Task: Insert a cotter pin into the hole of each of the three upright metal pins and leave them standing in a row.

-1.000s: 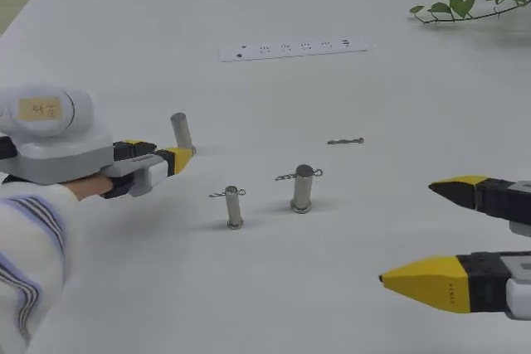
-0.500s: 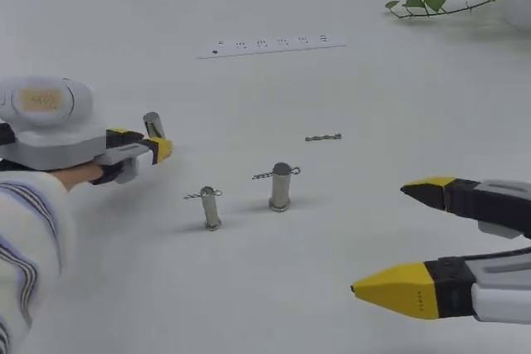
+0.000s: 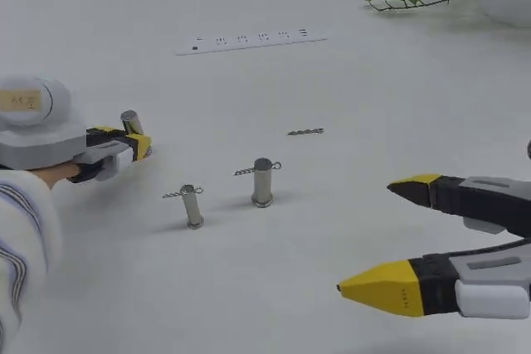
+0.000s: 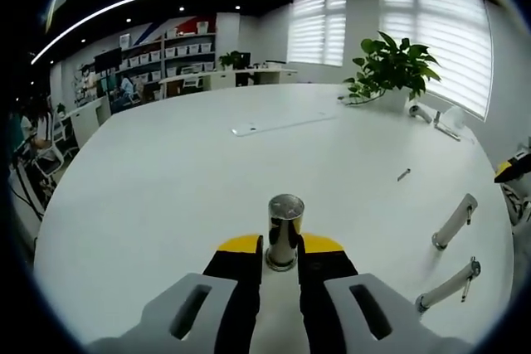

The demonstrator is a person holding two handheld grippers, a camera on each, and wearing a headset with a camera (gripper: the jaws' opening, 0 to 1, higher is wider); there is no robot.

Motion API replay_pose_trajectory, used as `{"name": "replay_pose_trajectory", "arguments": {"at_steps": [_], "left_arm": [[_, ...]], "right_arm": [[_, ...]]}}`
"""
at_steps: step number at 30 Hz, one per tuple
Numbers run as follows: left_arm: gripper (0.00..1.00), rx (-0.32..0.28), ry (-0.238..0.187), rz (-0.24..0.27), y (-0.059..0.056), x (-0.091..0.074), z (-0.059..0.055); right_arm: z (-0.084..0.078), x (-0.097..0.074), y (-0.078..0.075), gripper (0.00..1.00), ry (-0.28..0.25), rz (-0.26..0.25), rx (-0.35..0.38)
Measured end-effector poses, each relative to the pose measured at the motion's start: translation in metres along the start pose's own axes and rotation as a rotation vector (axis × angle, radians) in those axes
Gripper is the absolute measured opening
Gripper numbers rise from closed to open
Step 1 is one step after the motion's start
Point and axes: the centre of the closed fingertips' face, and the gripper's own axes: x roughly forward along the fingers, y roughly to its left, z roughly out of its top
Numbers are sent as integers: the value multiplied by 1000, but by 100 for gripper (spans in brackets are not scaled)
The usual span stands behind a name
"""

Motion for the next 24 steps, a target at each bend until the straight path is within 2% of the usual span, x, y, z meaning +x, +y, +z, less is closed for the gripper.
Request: {"name": "replay_pose_trajectory", "arguments": {"at_steps": [3,9,15,21,24], "left_arm": [[12,-25,3,-4,-1,0,0],[12,-3,8,11,-1,0,0],[11,5,15,32,1,-2,-1],[10,-28,31,52,9,-9,-2],[10,19,54,46,9,-18,-9]], "right_arm": [[-5,-1,0,97,10,-3,9],[-11,-3,0,96,12,-11,17],[-12,-8,-4,95,20,-40,-32],[-5,-13,-10,90,-1,-75,-85],[-4,-15,-11,90,-6,-72,-84]]}}
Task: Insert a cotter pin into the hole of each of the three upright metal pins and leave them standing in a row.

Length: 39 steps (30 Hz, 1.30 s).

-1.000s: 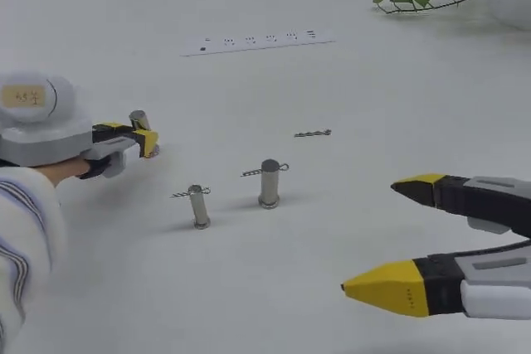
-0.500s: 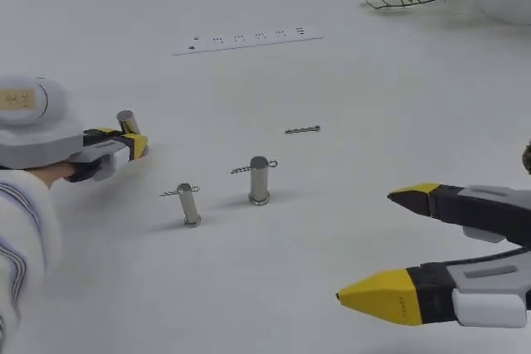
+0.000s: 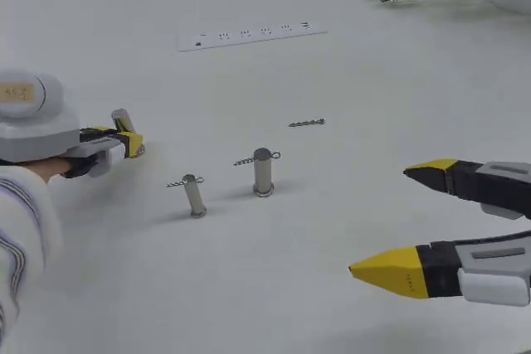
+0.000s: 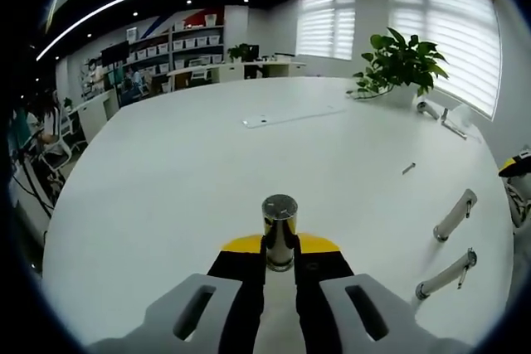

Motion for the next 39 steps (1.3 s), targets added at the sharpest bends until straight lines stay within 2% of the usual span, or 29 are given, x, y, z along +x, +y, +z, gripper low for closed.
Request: {"name": "replay_pose_trajectory", "arguments": {"at_steps": [8,15,18,20,23,29,34,39], "left_arm": [[10,4,-10,3,-5,-25,-7],[10,39,-12,-33,-24,-55,-14],[10,23,-24,-45,-30,-69,-15],[10,68,-35,-45,-35,-79,-13],[10,95,-50,-75,-47,-92,-10],[10,93,-80,-124,-73,-113,-4],[10,98,-95,-173,-98,-122,-3],[10,112,-90,-217,-122,-124,-8]], "right_arm": [[-3,-3,-5,90,1,5,11],[-4,-6,-10,90,-3,-5,10],[-5,-8,-11,90,2,-7,10],[-5,-9,-11,90,3,-4,13],[-6,-10,-11,90,5,-5,6],[-7,-11,-10,90,1,-7,12],[-10,-13,-9,90,6,-9,16],[-13,-16,-9,91,8,-19,21]]}}
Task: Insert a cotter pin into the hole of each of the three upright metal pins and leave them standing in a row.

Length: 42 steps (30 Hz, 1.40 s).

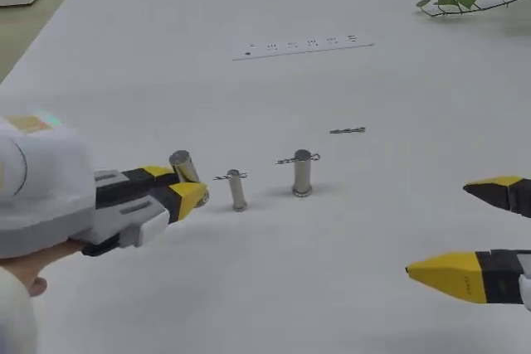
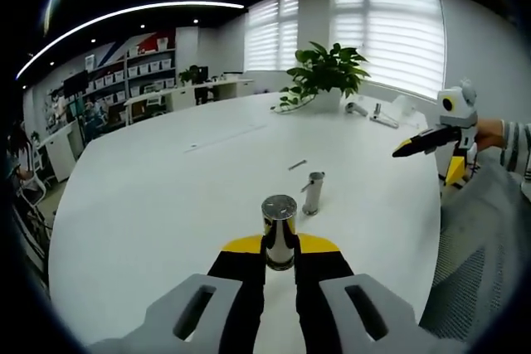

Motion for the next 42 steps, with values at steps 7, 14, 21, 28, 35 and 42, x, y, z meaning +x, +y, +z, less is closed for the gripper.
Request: {"name": "replay_pose_trajectory", "arguments": {"at_steps": [7,14,21,28,35,42], "left_arm": [[10,-6,6,-86,-36,16,-7],[10,33,65,-93,-54,31,-23],[10,10,100,-85,-63,42,-39],[10,23,113,-98,-73,49,-43],[10,-8,103,-89,-76,51,-43],[10,1,108,-77,-76,53,-48]], "right_arm": [[-6,-2,-1,91,5,-5,13],[-6,-5,0,92,-9,-5,26],[-13,-6,1,92,-1,2,39],[-13,-5,3,92,-5,8,38],[-13,-6,4,92,-8,8,38],[-15,-8,3,92,-11,2,45]]}}
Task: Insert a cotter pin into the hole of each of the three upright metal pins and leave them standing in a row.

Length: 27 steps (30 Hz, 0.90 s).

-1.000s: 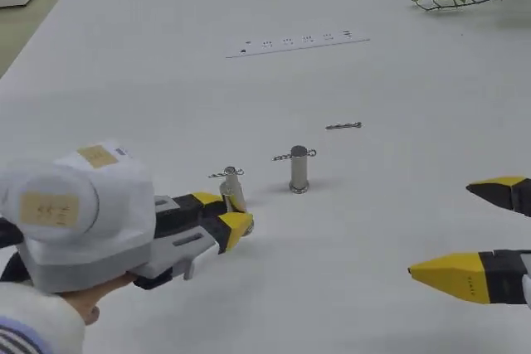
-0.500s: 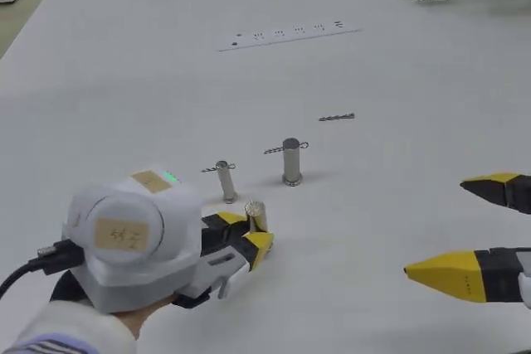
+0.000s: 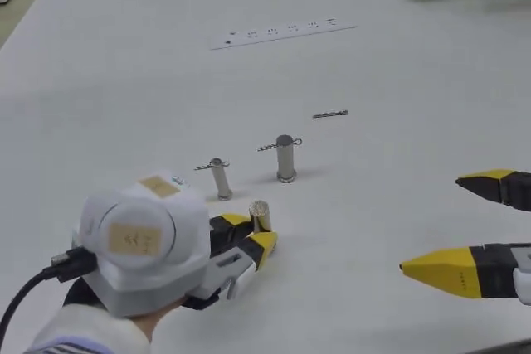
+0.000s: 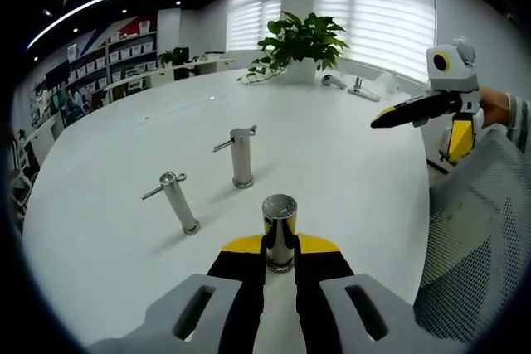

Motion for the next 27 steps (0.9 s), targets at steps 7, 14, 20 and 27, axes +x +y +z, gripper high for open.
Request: {"name": "replay_pose_trajectory", "arguments": {"at_steps": [7,14,20,27], "left_arm": [[11,6,-23,11,0,2,0],[12,-89,-65,10,2,0,0],[19,-97,-100,-18,0,-2,11],[42,-92,-105,-53,6,-18,12]], "right_arm": [[0,-3,-2,92,-1,-6,2],[1,-1,-4,93,18,-5,-21],[2,3,-1,93,43,18,-46],[9,5,-5,93,79,39,-93]]}}
